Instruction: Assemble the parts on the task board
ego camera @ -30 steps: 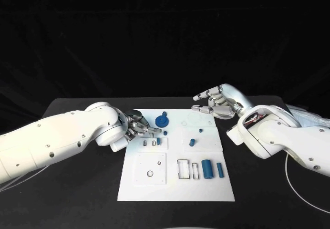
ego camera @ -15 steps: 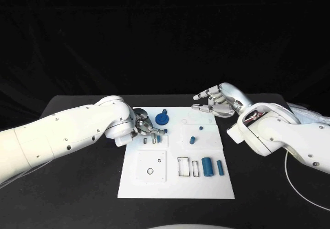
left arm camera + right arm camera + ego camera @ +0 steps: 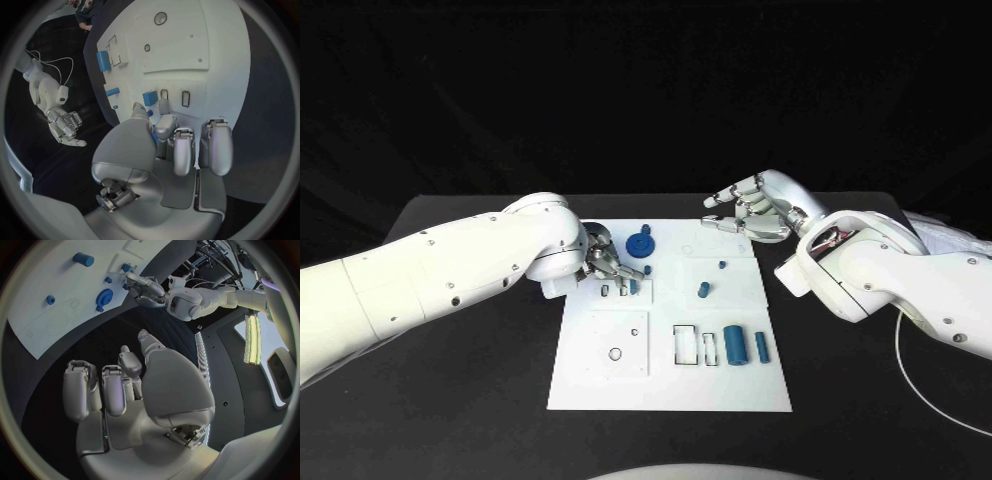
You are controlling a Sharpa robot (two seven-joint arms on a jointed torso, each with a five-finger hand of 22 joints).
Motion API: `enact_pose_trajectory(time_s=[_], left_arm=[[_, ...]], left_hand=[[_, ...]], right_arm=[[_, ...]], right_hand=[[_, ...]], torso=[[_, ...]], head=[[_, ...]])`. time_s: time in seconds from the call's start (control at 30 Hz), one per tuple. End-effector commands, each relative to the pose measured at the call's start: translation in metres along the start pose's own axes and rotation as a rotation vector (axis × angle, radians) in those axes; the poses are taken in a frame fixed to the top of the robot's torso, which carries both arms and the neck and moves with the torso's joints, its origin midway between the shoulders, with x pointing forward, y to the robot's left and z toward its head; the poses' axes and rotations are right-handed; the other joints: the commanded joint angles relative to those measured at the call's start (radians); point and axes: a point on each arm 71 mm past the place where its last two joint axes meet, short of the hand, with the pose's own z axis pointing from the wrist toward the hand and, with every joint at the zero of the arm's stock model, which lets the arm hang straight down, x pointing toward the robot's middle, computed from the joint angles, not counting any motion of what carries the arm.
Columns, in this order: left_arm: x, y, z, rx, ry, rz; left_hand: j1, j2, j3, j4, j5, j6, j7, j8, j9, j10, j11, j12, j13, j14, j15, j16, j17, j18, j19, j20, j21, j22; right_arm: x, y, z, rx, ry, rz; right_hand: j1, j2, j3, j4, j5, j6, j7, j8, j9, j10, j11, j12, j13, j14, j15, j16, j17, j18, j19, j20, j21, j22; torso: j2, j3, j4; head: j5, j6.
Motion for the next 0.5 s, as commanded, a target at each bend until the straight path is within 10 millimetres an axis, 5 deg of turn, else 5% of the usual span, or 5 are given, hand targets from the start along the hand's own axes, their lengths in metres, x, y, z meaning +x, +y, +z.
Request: enact_pose_trajectory(time_s=[0.03,0.5], left_arm=[[0.0004,-0.0018,0.0006,-0.016,0.015,0.032],[0.0031,-0.0103,0.0021,0.001,0.021,0.041]], left_hand=[[0.011,0.008,-0.003,-0.003,-0.004,-0.009,-0.002,0.008,0.005,0.006,-0.004,0.007,0.001,0.105,-0.008,0.003,0.263,-0.011,0.053,-0.008,0.004,0.094],[0.025,0.015,0.0,-0.005,-0.004,-0.014,-0.003,0.015,0.016,0.008,-0.005,0.01,0.005,0.105,-0.008,0.003,0.263,-0.011,0.054,-0.008,0.006,0.097]], right_arm=[[0.0018,0.0005,0.0005,-0.002,0.019,-0.008],[0.0034,0.0004,0.002,0.0,0.027,-0.008]], right_hand=[[-0.002,0.006,-0.007,0.001,0.004,0.007,-0.003,0.004,0.001,-0.007,0.0,-0.006,-0.001,0.068,0.002,-0.006,0.09,0.002,-0.005,0.001,-0.005,-0.002],[-0.003,0.006,-0.009,0.002,0.005,0.008,-0.003,0.005,0.001,-0.006,-0.001,-0.005,-0.001,0.068,0.002,-0.007,0.089,0.002,-0.005,0.001,-0.005,-0.002]], torso=[[0.0,0.0004,-0.0008],[0.0,0.0016,-0.0002]], head=[[0.0,-0.003],[-0.003,-0.006]])
